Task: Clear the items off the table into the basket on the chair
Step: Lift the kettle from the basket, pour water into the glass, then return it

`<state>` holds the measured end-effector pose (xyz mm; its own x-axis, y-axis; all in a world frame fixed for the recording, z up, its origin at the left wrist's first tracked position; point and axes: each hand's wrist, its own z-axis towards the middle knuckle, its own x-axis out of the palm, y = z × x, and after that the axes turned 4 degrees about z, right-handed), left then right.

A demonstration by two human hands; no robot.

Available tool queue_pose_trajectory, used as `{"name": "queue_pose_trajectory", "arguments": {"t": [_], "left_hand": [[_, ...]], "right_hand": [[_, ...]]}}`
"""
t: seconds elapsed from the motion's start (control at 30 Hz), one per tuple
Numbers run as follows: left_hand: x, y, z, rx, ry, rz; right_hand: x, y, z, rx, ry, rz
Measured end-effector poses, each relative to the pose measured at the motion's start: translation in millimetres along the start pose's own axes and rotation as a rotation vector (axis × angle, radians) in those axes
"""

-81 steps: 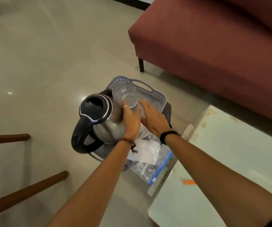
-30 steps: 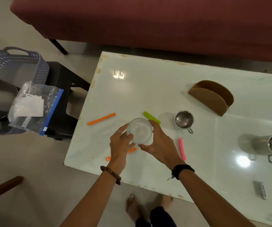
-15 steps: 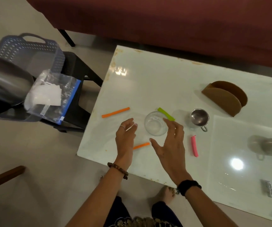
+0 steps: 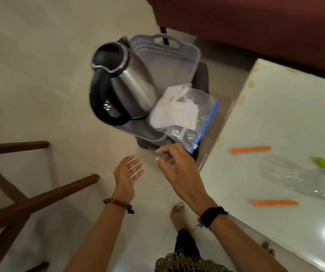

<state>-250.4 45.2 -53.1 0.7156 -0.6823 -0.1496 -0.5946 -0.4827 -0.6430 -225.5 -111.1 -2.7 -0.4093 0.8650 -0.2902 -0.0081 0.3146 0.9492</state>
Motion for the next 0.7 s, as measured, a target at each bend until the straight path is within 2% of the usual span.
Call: {"name": "queue_pose_trajectory", "arguments": {"t": [0.13,0.37,0.53,0.63,0.7], "left_hand": [[-36.3,-62.3,61.4,0.001,0.059,0.046],[-18.8,-126.2,113.3,0.154,0.195,0.175],[-20.1,-125.2,119.5,0.147,0.305,0.139],[-25.3,-124.6,124.2,0.156,0.331,0.133],[-24.8,-127.4,125.4,0.149,0.300,0.134]], "right_hand": [[59.2,29.5,61.2,-0.022,0.046,0.050],[118.3,51.5,139.6,0.089,0.054,0.204],[143.9,54.1,162.4,0.134,-0.187,0.434],[139.8,58.0,172.2,0.046,-0.386,0.539],[126.0,65.9,175.7,-0.017,-0.463,0.541]]}}
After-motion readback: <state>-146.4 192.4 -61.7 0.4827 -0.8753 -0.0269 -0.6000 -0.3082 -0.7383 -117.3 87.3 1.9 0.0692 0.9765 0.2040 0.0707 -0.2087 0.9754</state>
